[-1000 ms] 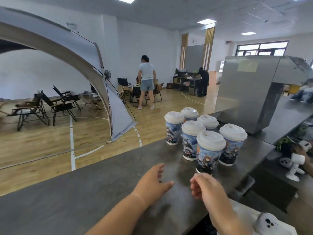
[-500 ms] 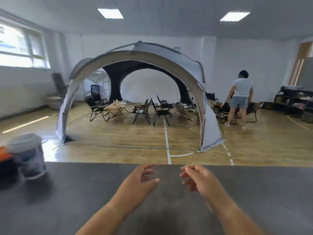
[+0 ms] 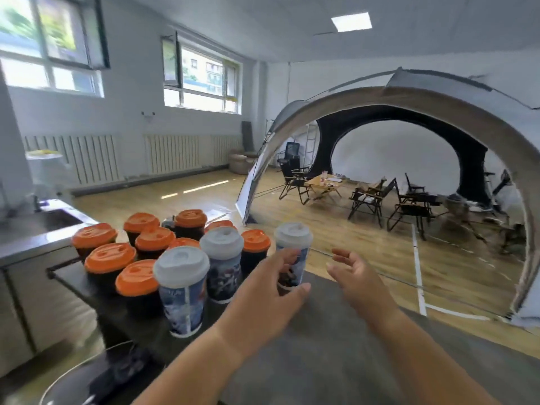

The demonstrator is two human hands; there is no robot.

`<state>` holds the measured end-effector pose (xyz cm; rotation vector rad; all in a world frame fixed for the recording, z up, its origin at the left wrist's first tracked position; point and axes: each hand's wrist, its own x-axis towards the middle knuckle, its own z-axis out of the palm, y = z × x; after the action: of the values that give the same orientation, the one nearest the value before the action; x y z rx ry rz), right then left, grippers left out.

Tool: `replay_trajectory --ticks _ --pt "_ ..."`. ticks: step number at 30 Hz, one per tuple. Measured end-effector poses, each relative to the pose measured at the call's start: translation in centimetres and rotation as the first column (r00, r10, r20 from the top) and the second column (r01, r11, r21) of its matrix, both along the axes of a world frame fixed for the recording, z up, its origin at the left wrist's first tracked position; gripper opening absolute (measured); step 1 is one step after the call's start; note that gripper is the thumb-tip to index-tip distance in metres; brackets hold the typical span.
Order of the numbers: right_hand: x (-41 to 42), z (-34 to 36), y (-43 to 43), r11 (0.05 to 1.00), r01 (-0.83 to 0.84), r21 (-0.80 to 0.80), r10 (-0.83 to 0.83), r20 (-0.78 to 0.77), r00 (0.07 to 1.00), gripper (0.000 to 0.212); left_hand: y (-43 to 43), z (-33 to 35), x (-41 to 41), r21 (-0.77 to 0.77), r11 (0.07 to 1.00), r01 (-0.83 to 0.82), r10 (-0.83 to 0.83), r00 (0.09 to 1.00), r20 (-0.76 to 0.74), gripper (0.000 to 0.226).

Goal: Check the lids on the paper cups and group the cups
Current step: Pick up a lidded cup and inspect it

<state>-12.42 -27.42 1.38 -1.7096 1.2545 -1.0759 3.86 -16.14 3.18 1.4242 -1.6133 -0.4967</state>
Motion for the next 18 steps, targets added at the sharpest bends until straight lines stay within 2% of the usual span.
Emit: replay_trajectory --ticks 3,6,8,9,11,13,15,18 --pt "3.7 0.6 -2.6 0.996 0.0 -0.094 -0.015 -0.156 0.988 0.055 0.4 1.7 2.8 -0.157 0.973 -0.17 0.206 0.943 0.26 0.057" --pt "6.5 1.4 -4.8 0.991 0.008 -0.131 -0.049 -0.317 0.947 0.076 -1.6 3.4 5.4 -0.348 0.89 -0.296 0.446 0.727 0.522 0.056" --pt "7.7 1.6 -5.9 0.997 0.015 -0.073 -0.04 -0.353 0.935 0.087 -4.0 4.2 6.9 -0.271 0.878 -0.394 0.462 0.551 0.695 0.062" --pt "8.0 1.4 -6.3 0.999 0.016 -0.045 -0.031 -0.359 0.933 0.089 -5.2 4.6 7.4 -0.178 0.875 -0.451 0.407 0.483 0.775 0.069" --pt "8.3 1.0 -6.9 1.0 0.015 -0.017 -0.02 -0.356 0.934 0.084 -7.2 5.0 8.1 0.026 0.845 -0.534 0.23 0.406 0.885 0.087" --pt "8.0 0.4 -7.0 0.999 0.014 -0.039 -0.027 -0.338 0.941 0.069 -8.5 5.1 8.6 0.174 0.804 -0.569 0.078 0.39 0.918 0.095" --pt "7.0 0.1 -6.9 0.996 0.027 -0.083 -0.052 -0.317 0.947 0.062 -9.2 4.9 8.8 0.287 0.767 -0.574 -0.002 0.445 0.896 0.092" --pt "4.1 0.9 -6.3 0.989 0.057 -0.137 -0.093 -0.277 0.956 0.059 -9.6 4.8 8.2 0.307 0.774 -0.553 0.034 0.52 0.853 0.081"
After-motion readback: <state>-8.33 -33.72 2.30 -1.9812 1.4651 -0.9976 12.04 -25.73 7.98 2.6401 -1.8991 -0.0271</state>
